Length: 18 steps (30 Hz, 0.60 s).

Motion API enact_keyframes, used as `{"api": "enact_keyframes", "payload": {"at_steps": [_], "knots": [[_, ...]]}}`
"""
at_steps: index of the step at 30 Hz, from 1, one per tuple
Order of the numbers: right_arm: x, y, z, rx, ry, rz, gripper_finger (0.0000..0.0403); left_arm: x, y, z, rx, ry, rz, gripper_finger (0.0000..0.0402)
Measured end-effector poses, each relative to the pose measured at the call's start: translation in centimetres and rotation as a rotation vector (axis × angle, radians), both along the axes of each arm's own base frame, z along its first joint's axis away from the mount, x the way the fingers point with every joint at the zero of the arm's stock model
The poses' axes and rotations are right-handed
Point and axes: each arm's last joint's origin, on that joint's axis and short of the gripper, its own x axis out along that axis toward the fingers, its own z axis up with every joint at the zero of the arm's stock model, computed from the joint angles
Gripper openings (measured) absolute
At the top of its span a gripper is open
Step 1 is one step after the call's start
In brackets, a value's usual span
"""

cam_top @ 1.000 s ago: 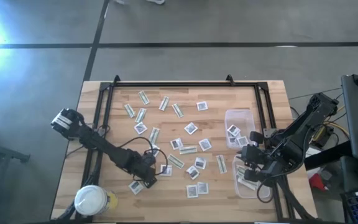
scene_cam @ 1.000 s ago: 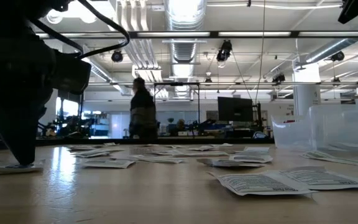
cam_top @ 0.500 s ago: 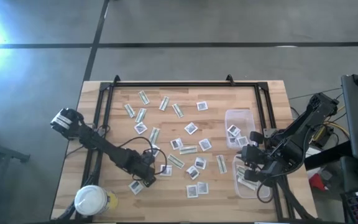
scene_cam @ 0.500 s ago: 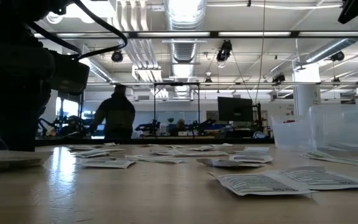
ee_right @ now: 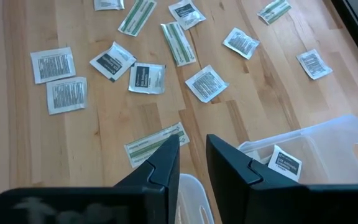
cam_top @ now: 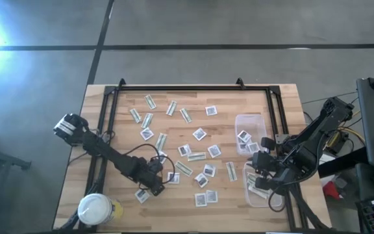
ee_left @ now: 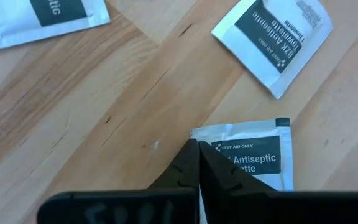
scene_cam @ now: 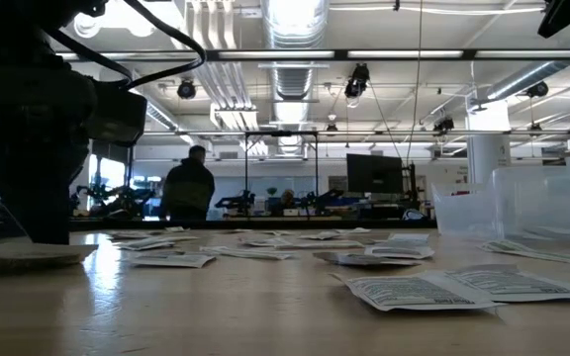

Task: Pick & Place First Aid Supplies
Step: Put the towelette pack into the top bin

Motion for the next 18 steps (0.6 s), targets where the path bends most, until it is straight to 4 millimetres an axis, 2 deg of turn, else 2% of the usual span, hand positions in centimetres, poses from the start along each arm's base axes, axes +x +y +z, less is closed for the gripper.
{"api": "enact_keyframes", "payload": {"at_steps": [7, 11, 18], "knots": [[0.0, 0.0, 0.0, 0.002, -0.003, 0.002, 0.0064, -0.1, 0.1, 2.0, 0.009, -0.096, -0.011, 0.0000], [0.0, 0.0, 0.0, 0.004, -0.004, 0.003, 0.0065, -0.2, 0.6, 2.7, 0.085, -0.133, -0.007, 0.0000], [0.1, 0.1, 0.0, 0.003, -0.005, 0.006, 0.0075, -1.1, 1.2, 2.6, 0.179, -0.056, 0.007, 0.0000]]}}
